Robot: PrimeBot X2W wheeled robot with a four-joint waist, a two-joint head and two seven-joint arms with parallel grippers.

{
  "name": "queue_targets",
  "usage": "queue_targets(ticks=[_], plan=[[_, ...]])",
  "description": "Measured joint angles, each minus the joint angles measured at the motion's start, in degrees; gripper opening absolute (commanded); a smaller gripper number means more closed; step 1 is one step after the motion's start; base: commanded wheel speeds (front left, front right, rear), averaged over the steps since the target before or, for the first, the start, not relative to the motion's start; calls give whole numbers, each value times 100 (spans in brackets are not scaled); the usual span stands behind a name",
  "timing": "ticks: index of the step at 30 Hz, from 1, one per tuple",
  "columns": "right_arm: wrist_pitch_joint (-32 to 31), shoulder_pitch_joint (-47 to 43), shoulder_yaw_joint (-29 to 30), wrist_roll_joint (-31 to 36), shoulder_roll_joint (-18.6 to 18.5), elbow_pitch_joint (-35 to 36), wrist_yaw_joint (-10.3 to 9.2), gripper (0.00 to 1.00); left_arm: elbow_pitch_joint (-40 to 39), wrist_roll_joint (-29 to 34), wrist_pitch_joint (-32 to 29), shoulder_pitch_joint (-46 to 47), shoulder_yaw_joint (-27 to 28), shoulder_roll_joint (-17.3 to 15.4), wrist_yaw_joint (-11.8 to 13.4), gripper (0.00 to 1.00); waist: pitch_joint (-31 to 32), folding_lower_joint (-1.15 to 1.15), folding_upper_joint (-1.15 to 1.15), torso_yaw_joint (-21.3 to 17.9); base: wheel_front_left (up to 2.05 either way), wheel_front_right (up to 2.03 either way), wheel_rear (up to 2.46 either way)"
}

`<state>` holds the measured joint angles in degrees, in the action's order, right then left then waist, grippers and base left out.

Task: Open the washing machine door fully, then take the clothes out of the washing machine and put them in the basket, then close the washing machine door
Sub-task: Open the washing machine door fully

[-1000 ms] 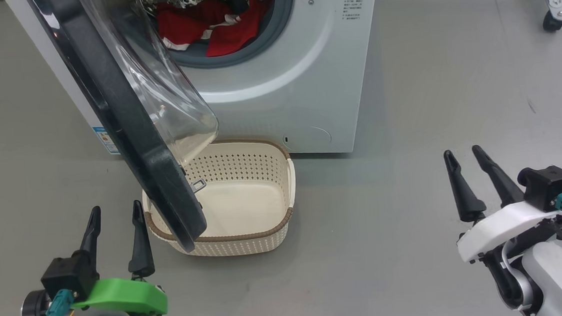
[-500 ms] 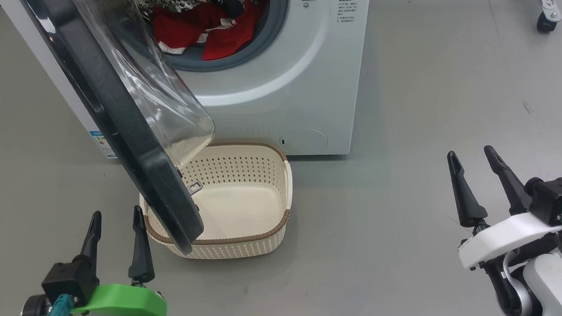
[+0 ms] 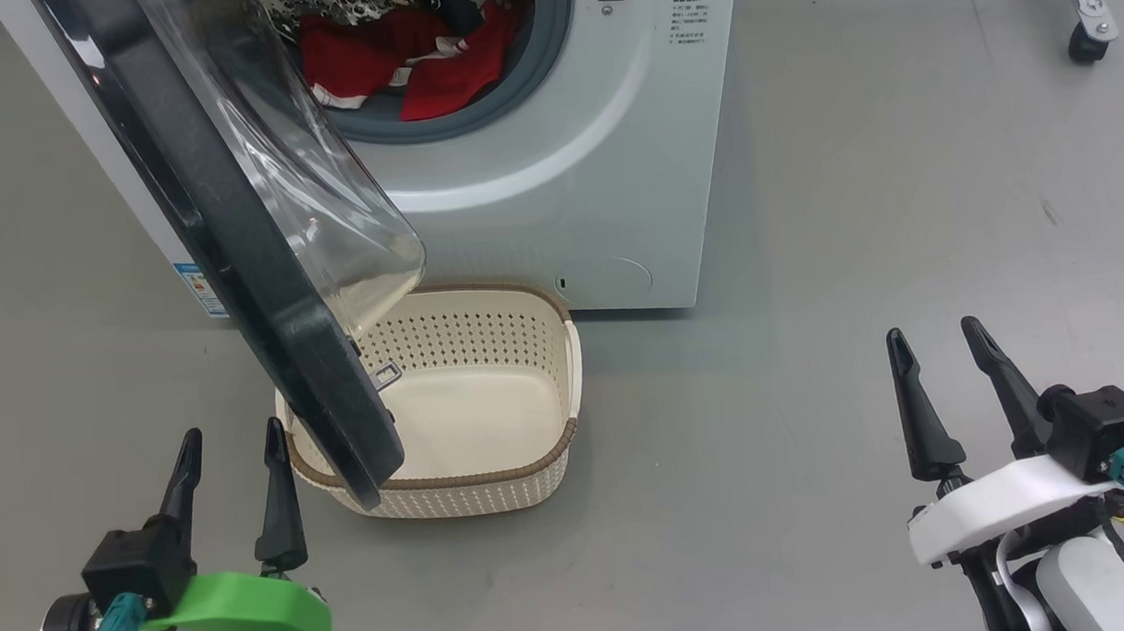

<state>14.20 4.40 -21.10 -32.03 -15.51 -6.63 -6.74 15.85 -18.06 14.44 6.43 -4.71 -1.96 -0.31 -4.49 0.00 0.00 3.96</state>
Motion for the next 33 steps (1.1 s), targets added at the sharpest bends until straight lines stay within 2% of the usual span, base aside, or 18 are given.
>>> queue_targets(ticks=[12, 33], plan=[[0, -47, 56, 214, 87, 77, 21, 100, -4, 0, 1, 0, 29, 0, -1, 100, -51, 0, 0, -31, 0, 0, 0], [0, -163, 264, 401, 279, 80, 209, 100, -2, -2, 1, 0, -10, 0, -1, 100, -80, 0, 0, -39, 0, 0, 0]])
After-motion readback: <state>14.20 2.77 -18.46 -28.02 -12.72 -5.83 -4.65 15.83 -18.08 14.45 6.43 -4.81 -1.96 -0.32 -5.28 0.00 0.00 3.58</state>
